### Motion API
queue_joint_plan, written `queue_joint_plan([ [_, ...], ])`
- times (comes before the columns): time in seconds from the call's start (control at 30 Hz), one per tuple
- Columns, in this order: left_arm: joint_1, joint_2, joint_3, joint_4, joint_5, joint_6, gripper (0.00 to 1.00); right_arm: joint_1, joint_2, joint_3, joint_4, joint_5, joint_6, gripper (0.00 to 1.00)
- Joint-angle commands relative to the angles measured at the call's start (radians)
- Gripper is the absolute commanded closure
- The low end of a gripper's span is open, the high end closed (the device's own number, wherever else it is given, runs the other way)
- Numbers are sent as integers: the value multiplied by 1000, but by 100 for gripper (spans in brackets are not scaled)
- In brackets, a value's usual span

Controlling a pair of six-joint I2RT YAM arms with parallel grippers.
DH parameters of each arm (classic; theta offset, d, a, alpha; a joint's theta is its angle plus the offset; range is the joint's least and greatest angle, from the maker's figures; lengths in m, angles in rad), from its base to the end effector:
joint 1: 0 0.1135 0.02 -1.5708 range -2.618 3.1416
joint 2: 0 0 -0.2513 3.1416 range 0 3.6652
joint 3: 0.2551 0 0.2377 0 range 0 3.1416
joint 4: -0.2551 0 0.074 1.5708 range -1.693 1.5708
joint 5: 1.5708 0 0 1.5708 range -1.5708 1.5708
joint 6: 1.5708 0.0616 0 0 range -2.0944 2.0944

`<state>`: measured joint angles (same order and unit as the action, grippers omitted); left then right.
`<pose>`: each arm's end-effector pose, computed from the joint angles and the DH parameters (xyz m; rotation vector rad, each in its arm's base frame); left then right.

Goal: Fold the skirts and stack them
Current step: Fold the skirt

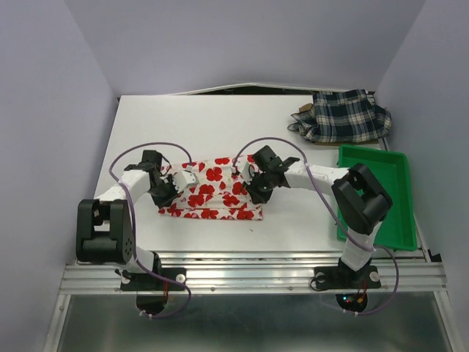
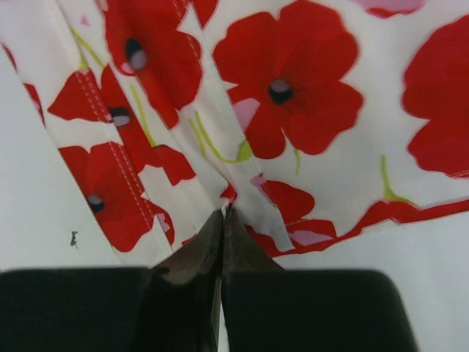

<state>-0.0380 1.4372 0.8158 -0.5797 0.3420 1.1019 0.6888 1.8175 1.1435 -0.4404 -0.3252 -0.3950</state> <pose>0.2552 -0.0304 0.1543 1.5018 2.1847 -0.1430 0.2630 0.2420 0.1417 -1.4753 2.2519 0.5280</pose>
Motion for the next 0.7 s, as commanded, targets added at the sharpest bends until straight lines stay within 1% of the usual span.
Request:
queue_joint_plan([
  [0.0, 0, 28, -49, 50, -15, -36, 100, -3, 49, 1, 89, 104, 10, 99],
  [0.13, -6, 45, -75, 78, -18, -62, 100, -3, 85, 15, 114, 164, -1, 99],
  [0.27, -8, 91, -47, 95, -20, -108, 100, -17, 147, 70, 132, 225, -22, 99],
  [0.37, -8, 126, 5, 107, -17, -163, 100, -66, 222, 178, 134, 261, -28, 99],
  [0.4, -8, 130, 14, 124, -21, -180, 100, -80, 264, 250, 134, 270, -34, 99],
  [0.5, -8, 126, 42, 126, -9, -215, 100, -124, 307, 335, 131, 279, -74, 99],
  [0.6, -10, 82, 52, 110, 20, -231, 100, -146, 283, 358, 131, 262, -120, 99],
  [0.67, -17, 26, 49, 97, 41, -229, 96, -155, 226, 332, 132, 249, -142, 99],
])
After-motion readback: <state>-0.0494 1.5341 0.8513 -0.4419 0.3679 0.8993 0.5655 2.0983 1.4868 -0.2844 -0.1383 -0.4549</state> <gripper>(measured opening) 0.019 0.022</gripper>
